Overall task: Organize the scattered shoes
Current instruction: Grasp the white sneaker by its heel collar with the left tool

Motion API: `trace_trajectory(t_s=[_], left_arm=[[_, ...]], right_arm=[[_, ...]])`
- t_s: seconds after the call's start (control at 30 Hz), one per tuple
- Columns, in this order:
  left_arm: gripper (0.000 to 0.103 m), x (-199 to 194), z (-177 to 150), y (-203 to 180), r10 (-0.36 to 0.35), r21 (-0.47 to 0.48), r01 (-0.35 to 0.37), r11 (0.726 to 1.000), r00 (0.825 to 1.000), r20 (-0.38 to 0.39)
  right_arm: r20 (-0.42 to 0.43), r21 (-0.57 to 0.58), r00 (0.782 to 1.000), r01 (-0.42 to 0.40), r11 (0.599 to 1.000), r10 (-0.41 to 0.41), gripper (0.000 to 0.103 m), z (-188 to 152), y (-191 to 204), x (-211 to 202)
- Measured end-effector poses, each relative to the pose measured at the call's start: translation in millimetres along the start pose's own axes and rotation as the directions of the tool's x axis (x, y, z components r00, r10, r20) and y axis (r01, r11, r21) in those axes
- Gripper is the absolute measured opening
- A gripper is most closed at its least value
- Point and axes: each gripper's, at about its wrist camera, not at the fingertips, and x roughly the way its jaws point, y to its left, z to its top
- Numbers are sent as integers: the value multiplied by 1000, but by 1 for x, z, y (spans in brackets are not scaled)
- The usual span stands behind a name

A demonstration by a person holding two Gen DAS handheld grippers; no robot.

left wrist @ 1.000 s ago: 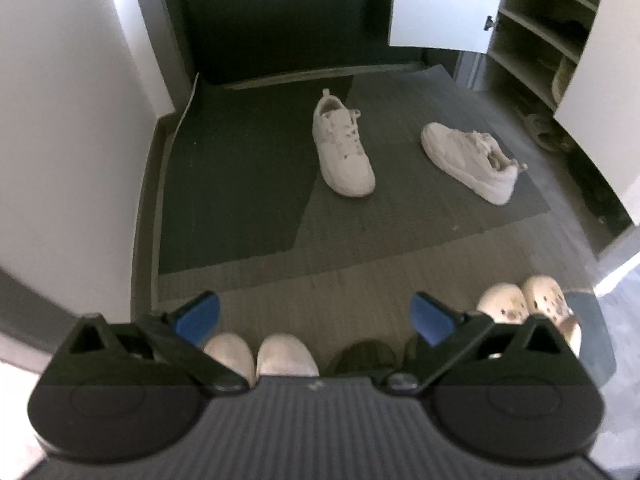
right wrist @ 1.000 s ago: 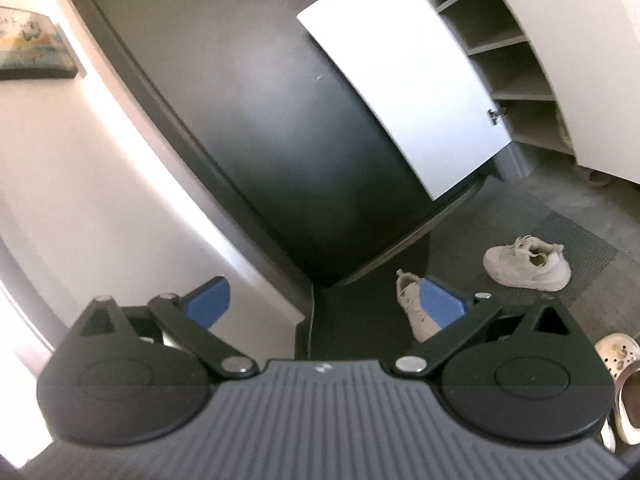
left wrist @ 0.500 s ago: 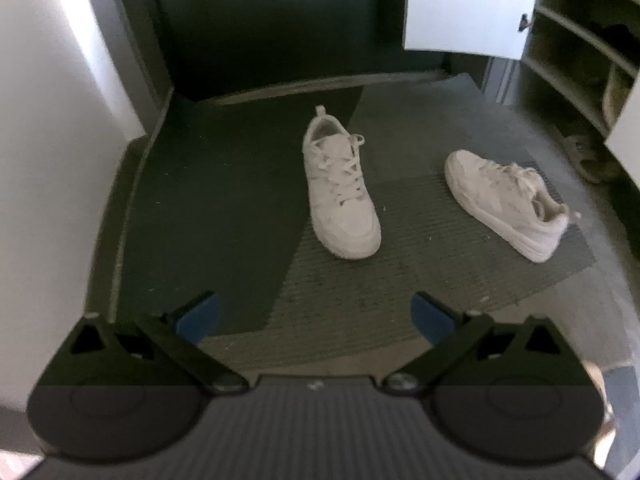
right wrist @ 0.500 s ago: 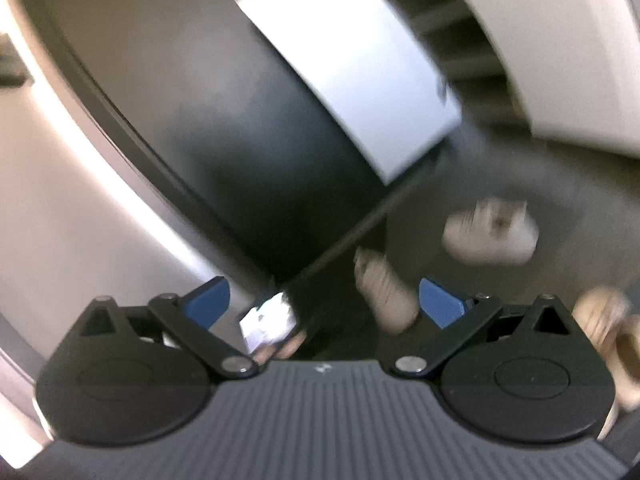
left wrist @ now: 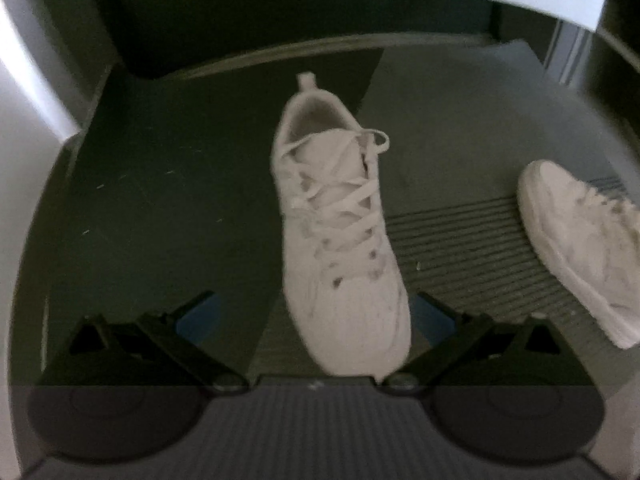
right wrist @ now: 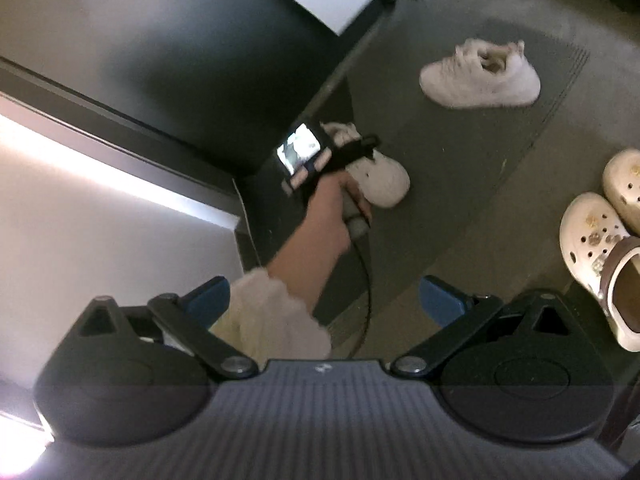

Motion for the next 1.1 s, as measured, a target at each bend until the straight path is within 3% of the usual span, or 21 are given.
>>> trace_trajectory(t_s=[0.1, 0.2, 0.43, 0.67, 0.8, 1.1], left_arm=[[103, 27, 14, -2, 15, -24, -15, 1000, 1000, 2], [103, 50, 24, 2, -22, -102, 19, 995, 999, -24], [101, 95, 37, 6, -45, -145, 37, 989, 997, -58], [87, 90, 35, -3, -27, -21, 28, 999, 999, 26], [84, 82, 24, -4, -43, 34, 41, 999, 998, 51], [83, 54, -16, 4, -95, 181, 95, 979, 995, -9]], right_arm=[[-2, 44, 1000, 23, 999, -23, 103, 13, -7, 15], [-14, 90, 1000, 15, 996, -13, 103, 24, -8, 31], [-106, 51, 994, -13, 999, 18, 103, 34, -7, 57], [-51, 78, 998, 26, 997, -22, 103, 41, -11, 54], [-33, 85, 999, 26, 996, -23, 103, 40, -9, 49], [16, 91, 1000, 15, 996, -17, 103, 38, -4, 34]])
